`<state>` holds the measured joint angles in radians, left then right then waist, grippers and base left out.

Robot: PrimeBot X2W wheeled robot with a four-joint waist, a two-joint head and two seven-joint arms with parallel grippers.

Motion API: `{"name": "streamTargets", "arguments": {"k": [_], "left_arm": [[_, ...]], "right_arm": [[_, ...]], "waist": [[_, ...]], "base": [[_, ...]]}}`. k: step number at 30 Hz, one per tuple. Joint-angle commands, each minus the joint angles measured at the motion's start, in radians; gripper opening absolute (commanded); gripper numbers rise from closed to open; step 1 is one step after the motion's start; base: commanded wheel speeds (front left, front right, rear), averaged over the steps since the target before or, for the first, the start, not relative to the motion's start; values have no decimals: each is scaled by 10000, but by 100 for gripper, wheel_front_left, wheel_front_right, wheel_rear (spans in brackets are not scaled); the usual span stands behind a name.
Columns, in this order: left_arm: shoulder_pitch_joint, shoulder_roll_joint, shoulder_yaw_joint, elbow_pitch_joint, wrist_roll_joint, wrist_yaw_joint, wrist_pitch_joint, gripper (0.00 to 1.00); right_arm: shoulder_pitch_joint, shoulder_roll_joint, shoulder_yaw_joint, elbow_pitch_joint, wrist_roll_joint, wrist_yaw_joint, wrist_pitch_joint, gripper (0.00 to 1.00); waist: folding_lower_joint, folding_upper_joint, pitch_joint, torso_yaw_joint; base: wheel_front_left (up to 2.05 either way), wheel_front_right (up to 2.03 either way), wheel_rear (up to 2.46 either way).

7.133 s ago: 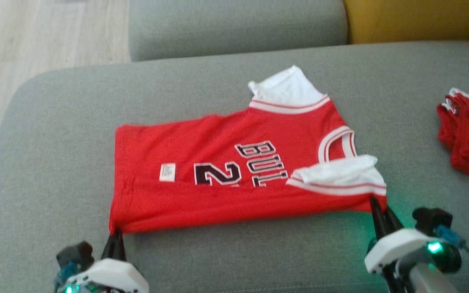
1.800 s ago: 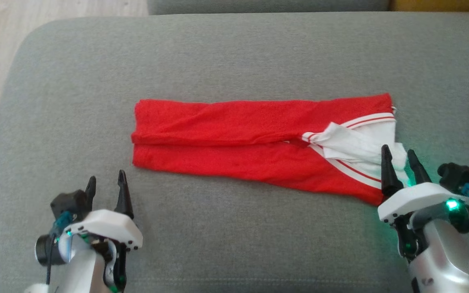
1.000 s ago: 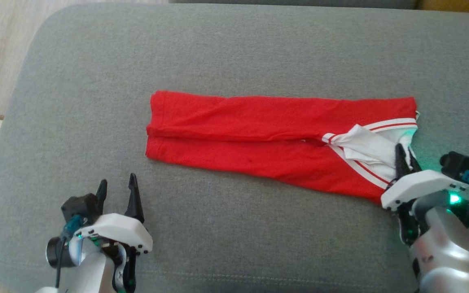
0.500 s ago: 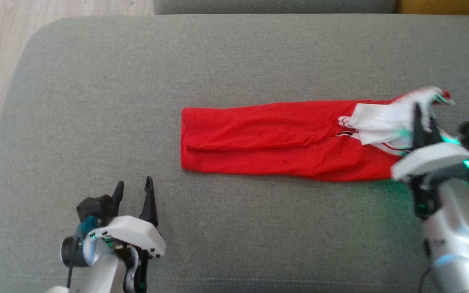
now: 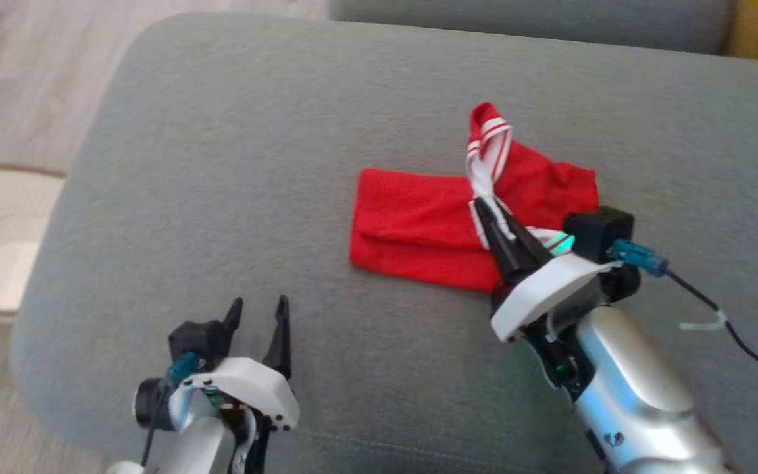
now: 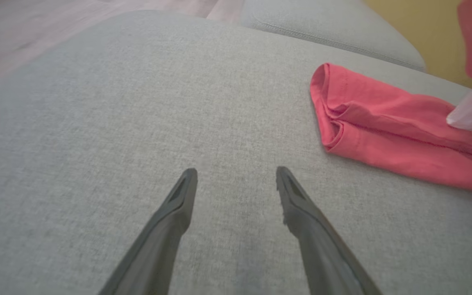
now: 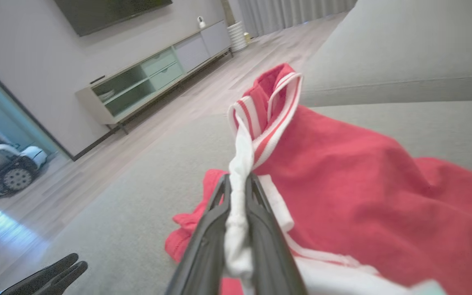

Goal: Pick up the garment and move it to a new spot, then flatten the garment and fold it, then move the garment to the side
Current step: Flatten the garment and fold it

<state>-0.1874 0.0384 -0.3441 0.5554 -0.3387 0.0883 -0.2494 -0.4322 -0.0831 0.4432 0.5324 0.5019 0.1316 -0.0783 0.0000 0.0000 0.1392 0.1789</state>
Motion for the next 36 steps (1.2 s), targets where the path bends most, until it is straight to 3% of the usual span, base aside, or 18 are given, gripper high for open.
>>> {"name": "streamTargets", "arguments": {"k": [1,9,10,12,18,23,28,36], "left_arm": [[-314,118,116,-226,-109,40,-124,100],[-356,118,-516,-223,-379,164,-124,100],[-353,118,-559,-231,-416,180,-124,100],[-349,118,-627,-256,-469,222,-124,100],[-376,118,-511,-319,-463,343,-124,100],[-481,118,-281,-440,-336,392,-124,100],[-553,118,72,-608,-80,427,-124,100],[-448,118,729,-850,369,471,-124,100]], "right_arm": [[-376,228,274,-231,70,-9,-26,0],[-1041,323,745,794,599,-9,-404,0],[-1115,324,901,862,792,-9,-476,18],[-1253,325,1120,931,1266,-9,-746,100],[-1681,327,953,1674,1510,-9,-1536,100],[-1769,319,-473,2353,671,-9,-1813,100],[-1166,248,-2587,1750,-799,-9,-1830,100],[353,300,-4506,559,-2799,-9,-1833,100]], "waist": [[0,0,68,611],[0,0,211,1751],[0,0,218,1820],[0,0,234,1882],[0,0,240,1476],[0,0,182,765],[0,0,146,1],[0,0,-9,-879]], "base": [[0,0,0],[0,0,0],[0,0,0],[0,0,0],[0,0,0],[0,0,0],[0,0,0],[0,0,0]]}}
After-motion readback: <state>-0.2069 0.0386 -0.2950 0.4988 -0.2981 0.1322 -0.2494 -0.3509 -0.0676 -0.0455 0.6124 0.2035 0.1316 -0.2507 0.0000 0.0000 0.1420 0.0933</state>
